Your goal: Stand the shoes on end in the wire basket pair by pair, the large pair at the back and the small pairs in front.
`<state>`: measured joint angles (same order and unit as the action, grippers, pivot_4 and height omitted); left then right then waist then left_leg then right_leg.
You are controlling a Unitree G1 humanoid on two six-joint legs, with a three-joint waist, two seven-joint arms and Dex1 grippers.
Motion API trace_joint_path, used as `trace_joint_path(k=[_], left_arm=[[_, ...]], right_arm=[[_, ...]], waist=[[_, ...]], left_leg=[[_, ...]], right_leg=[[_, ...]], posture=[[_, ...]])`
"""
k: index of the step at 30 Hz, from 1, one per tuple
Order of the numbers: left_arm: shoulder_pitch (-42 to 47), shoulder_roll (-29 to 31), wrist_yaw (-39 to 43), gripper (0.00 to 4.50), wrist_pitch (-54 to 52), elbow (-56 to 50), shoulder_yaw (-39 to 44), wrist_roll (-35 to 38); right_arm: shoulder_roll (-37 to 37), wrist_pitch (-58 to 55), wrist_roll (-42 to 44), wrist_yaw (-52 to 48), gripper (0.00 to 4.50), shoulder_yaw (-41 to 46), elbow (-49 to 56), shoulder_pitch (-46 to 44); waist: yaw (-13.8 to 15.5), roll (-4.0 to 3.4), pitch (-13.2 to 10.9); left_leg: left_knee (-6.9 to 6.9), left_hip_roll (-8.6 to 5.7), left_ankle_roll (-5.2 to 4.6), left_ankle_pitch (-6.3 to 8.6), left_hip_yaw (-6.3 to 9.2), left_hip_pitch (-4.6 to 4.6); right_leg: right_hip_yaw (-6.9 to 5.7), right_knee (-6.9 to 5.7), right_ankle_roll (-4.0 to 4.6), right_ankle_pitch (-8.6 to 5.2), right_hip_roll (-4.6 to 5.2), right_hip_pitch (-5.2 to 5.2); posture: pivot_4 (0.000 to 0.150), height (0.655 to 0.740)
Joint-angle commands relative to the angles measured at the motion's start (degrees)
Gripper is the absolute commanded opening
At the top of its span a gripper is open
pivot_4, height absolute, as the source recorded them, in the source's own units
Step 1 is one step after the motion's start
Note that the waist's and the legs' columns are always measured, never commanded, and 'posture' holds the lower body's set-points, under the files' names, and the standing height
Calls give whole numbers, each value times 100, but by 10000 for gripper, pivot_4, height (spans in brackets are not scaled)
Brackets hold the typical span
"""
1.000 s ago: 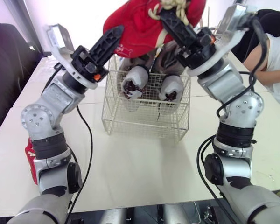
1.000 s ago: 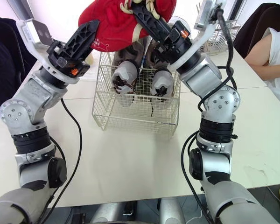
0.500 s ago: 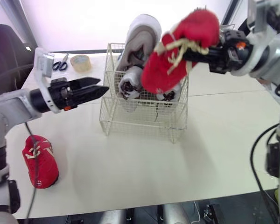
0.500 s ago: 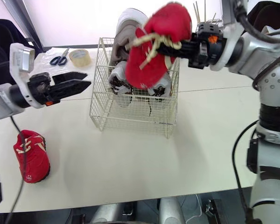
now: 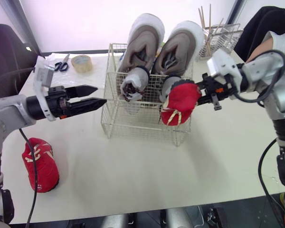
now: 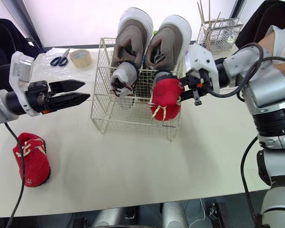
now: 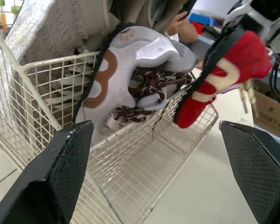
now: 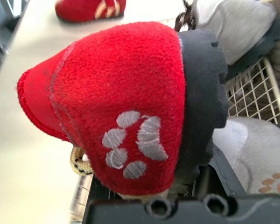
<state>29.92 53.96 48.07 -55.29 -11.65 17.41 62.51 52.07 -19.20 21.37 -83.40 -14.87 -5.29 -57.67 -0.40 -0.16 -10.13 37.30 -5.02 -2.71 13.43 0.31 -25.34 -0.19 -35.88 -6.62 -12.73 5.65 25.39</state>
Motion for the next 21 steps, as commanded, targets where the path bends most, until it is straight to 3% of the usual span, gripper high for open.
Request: trace_joint_path(k=[1, 9, 17, 21], left_arm=[[45, -9, -55, 44534, 73, -131, 228, -7], [91, -145, -99, 44534, 201, -120, 114, -205], [150, -273, -202, 44534, 205, -176, 135, -314], [117, -271, -242, 45000, 193, -203, 194, -328]], right_arm=[[-84, 815, -719, 139, 6196, -17, -403, -18], [-505, 1486, -1096, -64, 6196, -40, -1041, -229], [-540, 1134, -1047, -666, 6196, -84, -1112, -149], [-503, 965, -1087, -685, 24354, -52, -979, -130]], waist=[[-3, 1, 0], [-27, 2, 1], [-4, 1, 0], [-14, 2, 1]], left_leg=[[4, -1, 0, 0, 0, 1], [9, 0, 8, -7, 0, 17], [2, 1, 27, -21, 2, 17], [1, -1, 30, -20, 3, 15]], right_leg=[[0, 0, 0, 0, 0, -2], [0, -15, -1, 1, -3, -13], [-1, -16, -1, 1, -5, -8], [-1, -14, -1, 1, -4, -9]], posture=[[1500, 7400], [1500, 7400], [1500, 7400], [1500, 7400]])
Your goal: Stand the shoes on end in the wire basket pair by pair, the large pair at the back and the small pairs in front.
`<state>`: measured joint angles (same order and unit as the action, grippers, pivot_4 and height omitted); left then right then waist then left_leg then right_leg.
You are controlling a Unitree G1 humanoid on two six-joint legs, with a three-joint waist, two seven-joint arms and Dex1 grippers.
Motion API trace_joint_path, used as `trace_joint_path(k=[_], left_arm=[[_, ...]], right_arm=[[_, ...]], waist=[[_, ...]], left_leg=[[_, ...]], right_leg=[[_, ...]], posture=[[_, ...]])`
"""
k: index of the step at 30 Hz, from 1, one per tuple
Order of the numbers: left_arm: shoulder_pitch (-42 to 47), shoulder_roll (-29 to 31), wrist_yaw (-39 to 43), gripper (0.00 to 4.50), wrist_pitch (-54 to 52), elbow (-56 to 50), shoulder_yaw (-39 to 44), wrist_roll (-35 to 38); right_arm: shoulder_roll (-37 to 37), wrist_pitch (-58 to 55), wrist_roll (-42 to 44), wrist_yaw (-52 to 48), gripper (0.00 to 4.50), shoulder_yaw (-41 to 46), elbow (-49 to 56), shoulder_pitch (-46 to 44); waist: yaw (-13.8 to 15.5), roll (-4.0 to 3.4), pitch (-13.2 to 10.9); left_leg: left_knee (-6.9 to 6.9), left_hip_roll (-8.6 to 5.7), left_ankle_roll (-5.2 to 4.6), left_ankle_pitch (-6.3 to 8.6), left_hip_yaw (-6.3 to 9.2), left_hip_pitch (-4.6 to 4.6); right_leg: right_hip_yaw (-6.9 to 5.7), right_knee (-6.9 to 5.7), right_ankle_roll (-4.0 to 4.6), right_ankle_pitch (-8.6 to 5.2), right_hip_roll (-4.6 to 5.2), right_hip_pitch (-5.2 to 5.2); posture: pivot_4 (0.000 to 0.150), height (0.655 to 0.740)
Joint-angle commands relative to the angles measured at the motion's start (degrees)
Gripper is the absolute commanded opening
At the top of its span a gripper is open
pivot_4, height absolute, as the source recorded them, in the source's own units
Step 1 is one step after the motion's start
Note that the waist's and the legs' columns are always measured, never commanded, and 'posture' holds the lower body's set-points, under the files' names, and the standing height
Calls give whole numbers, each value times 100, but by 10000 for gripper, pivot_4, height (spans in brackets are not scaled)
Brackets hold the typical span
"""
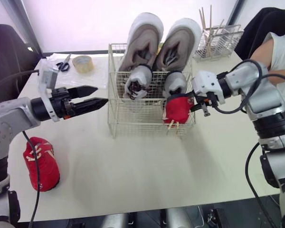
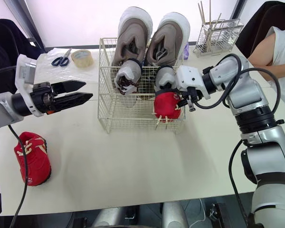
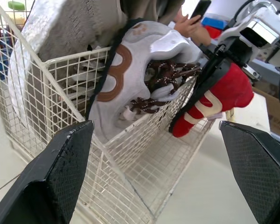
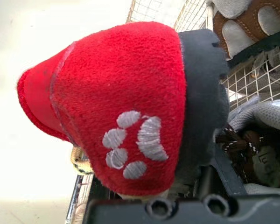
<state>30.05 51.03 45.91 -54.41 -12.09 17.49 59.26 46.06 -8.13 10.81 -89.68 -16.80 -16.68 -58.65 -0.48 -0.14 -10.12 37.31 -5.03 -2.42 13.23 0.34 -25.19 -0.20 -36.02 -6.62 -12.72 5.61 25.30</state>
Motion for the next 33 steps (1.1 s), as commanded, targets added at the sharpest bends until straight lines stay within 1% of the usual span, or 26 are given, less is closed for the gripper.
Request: trace_joint_path(k=[1, 2, 3, 4, 5, 17, 20, 23, 25, 26, 28, 30, 33], left_arm=[[87, 37, -27, 45000, 101, -156, 205, -8], [59, 62, -19, 45000, 96, -147, 231, -14], [27, 86, -8, 45000, 93, -136, 260, -21], [-3, 102, -4, 45000, 86, -131, 291, -19], [-28, 116, 1, 45000, 80, -124, 319, -16], [-269, 172, -94, 45000, 63, -251, 424, -73], [-477, 376, -135, 45000, 67, -208, 542, -279], [-654, 603, -133, 45000, 124, -103, 636, -533], [-800, 761, -92, 45000, 162, -56, 708, -714], [-882, 841, -56, 45000, 178, -57, 742, -792], [-1070, 1007, 17, 45000, 156, -56, 840, -914], [-1258, 1175, -17, 45000, 1, -27, 990, -1000], [-1644, 1427, -160, 45000, -442, -75, 1382, -1053]], right_arm=[[125, -202, -23, -75, 29532, 162, 228, -30], [181, -226, -39, -105, 33790, 182, 297, -29], [233, -251, -54, -132, 39590, 202, 356, -27], [293, -255, -76, -147, 43827, 231, 400, -28], [347, -249, -107, -146, 44580, 254, 432, -37], [953, -248, -170, -42, 44580, 787, 343, -628], [953, -617, 191, -52, 44580, 1103, 309, -994], [684, -1223, 758, 10, 44580, 1377, 553, -1196], [487, -1664, 1180, 51, 44580, 1515, 885, -1196], [420, -1805, 1315, 74, 44580, 1552, 1038, -1162], [290, -2051, 1530, 175, 44580, 1600, 1296, -1098], [174, -2224, 1712, 256, 44580, 1631, 1457, -1063], [-97, -2594, 2202, 353, 44580, 1689, 1794, -982]], waist=[[-14, 0, 0], [-17, 0, 0], [-18, 0, 0], [-22, 0, 0], [-25, 0, 0], [-16, 0, -1], [-27, -4, -3], [-38, -4, -3], [-42, -4, -3], [-44, -4, -3], [-36, -5, -3], [-25, -4, -3], [-26, -5, -4]], left_leg=[[0, 0, 0, 0, 0, 0], [0, 0, 0, 0, 0, 0], [0, 0, 0, 0, 0, 0], [0, 1, 0, 0, 0, 0], [0, 1, 0, 0, 0, 1], [-2, 1, 1, 0, 0, 0], [-4, 1, 1, 0, -1, -1], [-16, 5, 1, 1, -1, -2], [-19, 7, -1, 3, -1, -1], [-20, 7, -22, 15, -1, -1], [-20, 8, -26, 17, -1, -1], [-19, 7, -27, 18, -1, -1], [-19, 4, -30, 20, -1, -2]], right_leg=[[0, 0, 0, 0, 0, 0], [0, 0, 0, 0, 0, 0], [0, -1, 0, 0, -1, 1], [0, -2, 0, 0, -1, 2], [0, -3, 0, 0, -2, 2], [0, -2, 0, 0, 0, 3], [1, -2, 1, 0, 1, 6], [1, -2, 2, -1, -1, 13], [1, -2, 6, -4, -2, 12], [1, -2, 8, -4, -2, 13], [1, -2, 8, -4, -2, 13], [1, -2, 8, -4, -1, 12], [1, -1, 8, -4, 3, 12]], posture=[[1500, 7400], [1500, 7400], [1500, 7400], [1500, 7400], [1500, 7400], [1500, 7400], [1500, 7400], [1500, 7400], [1500, 7400], [1500, 7400], [1500, 7400], [1500, 7400], [1500, 7400]])
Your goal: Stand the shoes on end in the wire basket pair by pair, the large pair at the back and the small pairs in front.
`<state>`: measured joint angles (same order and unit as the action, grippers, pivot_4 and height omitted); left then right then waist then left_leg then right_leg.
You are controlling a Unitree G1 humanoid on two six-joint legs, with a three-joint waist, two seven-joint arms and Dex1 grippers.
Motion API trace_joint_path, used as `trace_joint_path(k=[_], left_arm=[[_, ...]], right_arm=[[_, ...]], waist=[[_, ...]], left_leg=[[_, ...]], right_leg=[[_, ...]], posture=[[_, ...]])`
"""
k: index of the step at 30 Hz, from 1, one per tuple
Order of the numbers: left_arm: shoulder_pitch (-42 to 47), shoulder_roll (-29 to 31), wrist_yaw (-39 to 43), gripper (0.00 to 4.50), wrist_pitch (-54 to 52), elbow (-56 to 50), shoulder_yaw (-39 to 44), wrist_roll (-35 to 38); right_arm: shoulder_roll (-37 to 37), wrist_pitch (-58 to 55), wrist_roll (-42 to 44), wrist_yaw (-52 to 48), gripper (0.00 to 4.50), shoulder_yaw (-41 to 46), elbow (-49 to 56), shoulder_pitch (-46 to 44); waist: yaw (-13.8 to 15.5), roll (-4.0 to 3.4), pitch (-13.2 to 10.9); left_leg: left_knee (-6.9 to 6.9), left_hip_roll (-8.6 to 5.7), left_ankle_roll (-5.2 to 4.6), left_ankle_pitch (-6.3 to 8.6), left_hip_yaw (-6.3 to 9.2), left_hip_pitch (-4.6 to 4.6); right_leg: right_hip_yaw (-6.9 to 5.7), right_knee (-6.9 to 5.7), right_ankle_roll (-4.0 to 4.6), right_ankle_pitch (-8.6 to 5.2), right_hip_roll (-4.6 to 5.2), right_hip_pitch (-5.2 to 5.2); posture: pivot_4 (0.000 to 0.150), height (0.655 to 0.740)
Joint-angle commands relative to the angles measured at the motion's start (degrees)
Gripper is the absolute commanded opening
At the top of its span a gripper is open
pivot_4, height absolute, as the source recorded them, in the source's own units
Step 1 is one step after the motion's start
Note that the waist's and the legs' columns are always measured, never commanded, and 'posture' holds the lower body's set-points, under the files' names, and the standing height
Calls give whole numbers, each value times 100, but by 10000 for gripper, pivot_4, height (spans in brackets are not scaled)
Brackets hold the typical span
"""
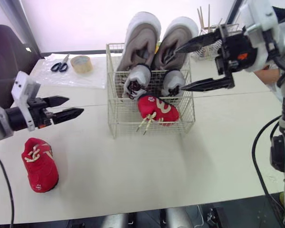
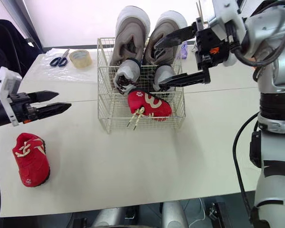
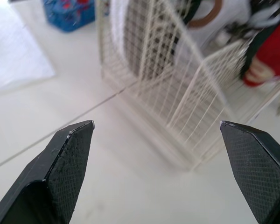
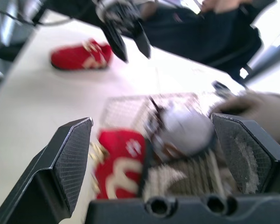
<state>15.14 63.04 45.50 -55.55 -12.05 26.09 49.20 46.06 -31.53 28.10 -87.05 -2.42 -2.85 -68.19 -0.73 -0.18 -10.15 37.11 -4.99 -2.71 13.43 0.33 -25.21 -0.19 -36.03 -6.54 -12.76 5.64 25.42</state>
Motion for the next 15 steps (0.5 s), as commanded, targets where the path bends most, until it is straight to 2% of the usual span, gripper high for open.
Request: trace_joint_path(k=[1, 7, 12, 15], left_arm=[[-254, 276, -188, 45000, -514, -116, 651, -21], [-751, 399, -886, 45000, -2002, -176, 1323, -92], [-1547, 224, -1072, 45000, -2242, 239, 1740, -607], [-1736, 57, -1169, 45000, -2206, 523, 1800, -803]], right_arm=[[-157, -297, 560, 105, 44580, 235, 527, 28], [-429, -180, 664, 244, 44580, 154, 672, 227], [-515, -74, 648, 277, 44580, 97, 674, 248], [-514, -16, 619, 265, 44580, 71, 653, 238]], waist=[[1, -1, 0], [-4, -1, 0], [-9, -1, 0], [-9, -1, 1]], left_leg=[[-1, 0, -1, 0, 0, 0], [0, 0, -1, 0, 0, 1], [-4, 1, 1, 0, 1, 1], [-6, 2, 2, -1, 0, 2]], right_leg=[[0, -1, 0, 0, 0, 1], [-1, -5, 0, 0, -2, 1], [-2, -7, 0, 0, -4, 5], [-2, -8, 0, 0, -4, 6]], posture=[[1500, 7400], [1500, 7400], [1500, 7400], [1500, 7400]])
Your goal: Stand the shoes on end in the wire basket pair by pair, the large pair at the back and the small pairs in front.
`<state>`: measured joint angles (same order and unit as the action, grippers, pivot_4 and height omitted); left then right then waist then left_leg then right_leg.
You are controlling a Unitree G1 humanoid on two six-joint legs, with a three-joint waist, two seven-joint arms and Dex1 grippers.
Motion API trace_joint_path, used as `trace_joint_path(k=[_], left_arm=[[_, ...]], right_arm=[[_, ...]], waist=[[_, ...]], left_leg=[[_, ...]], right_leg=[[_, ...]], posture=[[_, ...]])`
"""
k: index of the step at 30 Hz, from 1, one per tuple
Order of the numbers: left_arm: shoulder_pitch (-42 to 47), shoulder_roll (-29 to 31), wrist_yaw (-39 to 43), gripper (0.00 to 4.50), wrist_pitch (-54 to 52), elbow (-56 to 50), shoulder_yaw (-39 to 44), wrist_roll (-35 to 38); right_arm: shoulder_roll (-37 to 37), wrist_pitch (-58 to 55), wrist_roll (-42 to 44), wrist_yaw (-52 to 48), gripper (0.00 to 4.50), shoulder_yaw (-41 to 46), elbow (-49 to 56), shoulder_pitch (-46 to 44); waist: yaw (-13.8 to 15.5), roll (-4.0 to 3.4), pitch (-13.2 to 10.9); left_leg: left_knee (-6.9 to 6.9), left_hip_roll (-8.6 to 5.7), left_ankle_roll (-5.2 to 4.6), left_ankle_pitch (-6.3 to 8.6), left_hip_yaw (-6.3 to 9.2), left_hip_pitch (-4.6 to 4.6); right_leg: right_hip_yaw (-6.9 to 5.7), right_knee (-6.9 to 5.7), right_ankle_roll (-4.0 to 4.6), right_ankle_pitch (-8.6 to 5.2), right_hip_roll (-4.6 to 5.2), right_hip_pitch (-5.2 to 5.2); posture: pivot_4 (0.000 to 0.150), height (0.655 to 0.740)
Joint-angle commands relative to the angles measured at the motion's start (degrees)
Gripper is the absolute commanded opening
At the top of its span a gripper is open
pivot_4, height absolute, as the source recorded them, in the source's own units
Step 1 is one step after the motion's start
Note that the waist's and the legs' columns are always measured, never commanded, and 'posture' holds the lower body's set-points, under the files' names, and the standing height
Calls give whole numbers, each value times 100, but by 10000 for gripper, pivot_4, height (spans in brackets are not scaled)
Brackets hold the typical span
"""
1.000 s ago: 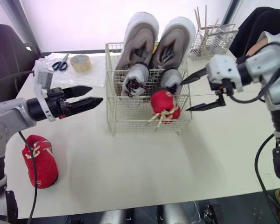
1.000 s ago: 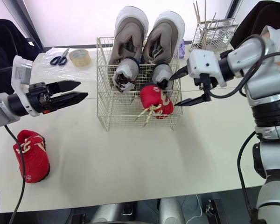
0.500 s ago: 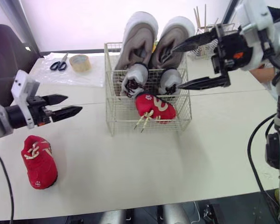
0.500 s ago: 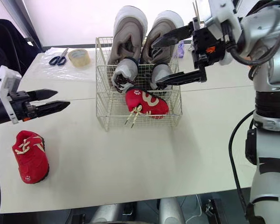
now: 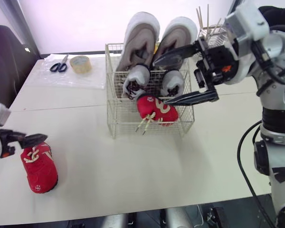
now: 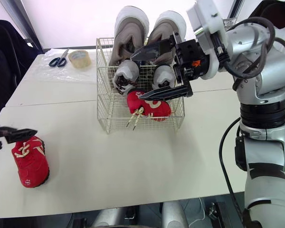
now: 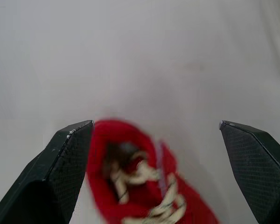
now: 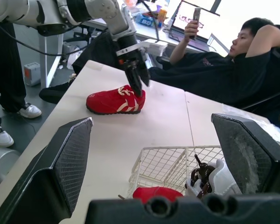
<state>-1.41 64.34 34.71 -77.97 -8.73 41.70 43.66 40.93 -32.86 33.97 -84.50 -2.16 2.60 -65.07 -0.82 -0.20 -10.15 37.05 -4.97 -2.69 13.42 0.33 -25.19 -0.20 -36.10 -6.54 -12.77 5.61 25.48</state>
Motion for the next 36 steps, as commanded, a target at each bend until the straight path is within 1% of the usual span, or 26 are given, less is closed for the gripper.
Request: trace_joint_path(k=[1, 7, 12, 18, 21, 25, 27, 28, 29, 33, 35, 36], left_arm=[[-61, -155, -142, 45000, 93, 325, 211, -319], [210, -437, -258, 45000, 220, 747, -3, -510], [546, -784, -321, 45000, 377, 1110, -491, -680], [377, -1005, -242, 45000, 464, 1221, -774, -804], [345, -1035, -228, 36646, 561, 1348, -743, -852], [542, -965, -223, 16612, 514, 1233, -602, -754], [742, -903, -227, 7668, 450, 1068, -508, -672], [856, -896, -229, 1616, 438, 961, -461, -622], [989, -881, -226, 208, 349, 834, -421, -532], [1728, -991, -331, 208, 325, 299, -291, -223], [2249, -1174, -450, 208, 592, -65, -224, -59], [2583, -1372, -542, 208, 759, -255, -161, 100]], right_arm=[[9, 137, 17, 4, 44580, 34, 99, -85], [87, 136, 45, -7, 44580, 25, 104, -129], [187, 126, -16, 24, 44580, 11, 119, -180], [259, 98, -58, 98, 44580, 2, 151, -237], [272, 91, -82, 156, 45000, -9, 159, -258], [269, 157, -151, 146, 45000, -28, 76, -277], [254, 199, -192, 129, 45000, -38, 16, -301], [248, 227, -212, 115, 45000, -41, -17, -313], [242, 262, -239, 103, 45000, -51, -55, -327], [228, 385, -322, 49, 45000, -91, -196, -390], [229, 428, -346, 23, 45000, -109, -254, -423], [229, 442, -356, 8, 45000, -114, -289, -447]], waist=[[3, 0, 0], [19, 7, 4], [6, 8, 6], [-11, 8, 6], [-15, 6, 8], [-28, 6, 8], [-22, 6, 8], [-17, 6, 8], [-15, 7, 7], [43, 17, 7], [44, 22, 7], [43, 22, 8]], left_leg=[[0, 0, 0, 0, 0, 1], [2, -3, 0, 1, 1, 2], [1, -2, 0, 1, 0, 2], [-2, -2, -1, 2, 0, 2], [-3, -2, -1, 2, -1, 2], [-3, 0, -1, 3, -1, 3], [-4, 1, -1, 2, -1, 4], [-4, 2, -1, 2, -1, 4], [-3, 2, -1, 2, -1, 4], [4, -3, -1, 2, 0, 0], [8, -4, -1, 2, 1, -1], [10, -6, -1, 2, 0, -1]], right_leg=[[0, 0, 0, 0, 0, -1], [-1, 4, 0, 0, 6, -3], [0, 3, 0, 1, 6, -4], [0, 2, 0, 1, 6, -2], [0, 2, 0, 1, 8, -2], [0, 2, 1, 0, 8, -2], [0, 0, 1, 0, 6, -2], [0, 0, 1, 0, 5, -2], [0, 0, 1, 0, 5, -2], [-1, 3, 1, 1, 9, -4], [-1, 4, 0, 1, 9, -5], [-1, 6, 0, 2, 10, -6]], posture=[[1500, 7400], [1500, 7400], [1500, 7400], [1500, 7400], [1500, 7400], [1500, 7400], [1500, 7400], [1500, 7400], [1500, 7400], [1500, 7400], [1500, 7400], [1500, 7400]])
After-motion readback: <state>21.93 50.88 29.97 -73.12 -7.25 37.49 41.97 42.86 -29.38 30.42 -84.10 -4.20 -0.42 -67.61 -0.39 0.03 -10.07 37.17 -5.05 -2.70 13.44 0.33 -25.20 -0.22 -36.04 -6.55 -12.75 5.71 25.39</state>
